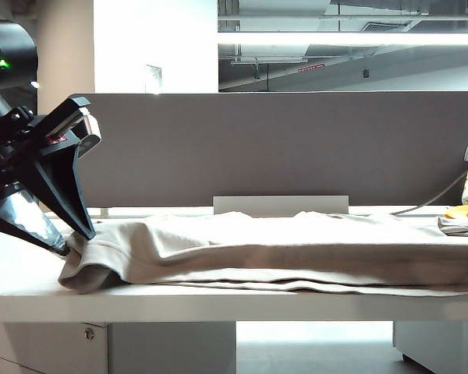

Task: Fold the bottom side of the T-shirt horizontally towards the center, about one-third of the way, then fold the sleeve back towards the center, creating a straight line along the edge of the T-shirt, and finally fold the bottom of the T-shirt up towards the top, creating a neat rectangle.

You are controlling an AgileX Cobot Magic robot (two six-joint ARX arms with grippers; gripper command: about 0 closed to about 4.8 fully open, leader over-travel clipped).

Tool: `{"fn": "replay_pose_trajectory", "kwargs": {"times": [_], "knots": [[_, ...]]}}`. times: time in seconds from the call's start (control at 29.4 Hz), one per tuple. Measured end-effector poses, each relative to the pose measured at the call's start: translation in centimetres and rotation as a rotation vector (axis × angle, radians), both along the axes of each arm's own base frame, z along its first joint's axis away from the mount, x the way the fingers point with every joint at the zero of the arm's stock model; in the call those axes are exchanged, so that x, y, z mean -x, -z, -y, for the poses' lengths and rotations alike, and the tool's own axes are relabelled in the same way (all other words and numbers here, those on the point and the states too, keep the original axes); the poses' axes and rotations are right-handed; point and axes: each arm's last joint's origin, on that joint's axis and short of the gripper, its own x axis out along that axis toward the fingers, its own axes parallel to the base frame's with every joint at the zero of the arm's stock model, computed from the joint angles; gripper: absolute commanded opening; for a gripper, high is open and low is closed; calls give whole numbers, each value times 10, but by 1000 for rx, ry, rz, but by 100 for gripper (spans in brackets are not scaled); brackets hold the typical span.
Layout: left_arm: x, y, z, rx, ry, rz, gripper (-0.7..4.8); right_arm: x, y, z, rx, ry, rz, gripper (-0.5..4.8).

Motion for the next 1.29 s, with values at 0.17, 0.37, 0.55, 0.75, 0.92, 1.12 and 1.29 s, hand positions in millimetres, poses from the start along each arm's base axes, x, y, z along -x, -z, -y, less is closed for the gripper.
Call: {"fn": "replay_pose_trajectory", "kwargs": {"times": [0.17,0.37,0.55,0.75,0.92,1.12,1.29], "knots": [[-1,0,0,0,9,15,12,0,0,-1,-18,-8,1,-5],[-1,-1,1,-1,27,32,-6,1,-3,-3,-118,-50,18,-5],[-2,-2,2,27,42,45,-6,4,-12,-4,-126,-60,68,-5],[-6,-4,3,40,42,96,-6,6,-29,-4,-127,-66,167,-5],[-9,-6,3,48,42,132,-6,0,-45,-4,-124,-68,223,-5],[-21,-26,6,40,24,220,-6,-9,-67,-3,-124,-72,293,-5],[-32,-51,9,58,21,308,-6,-14,-80,-3,-121,-72,333,-5]]}}
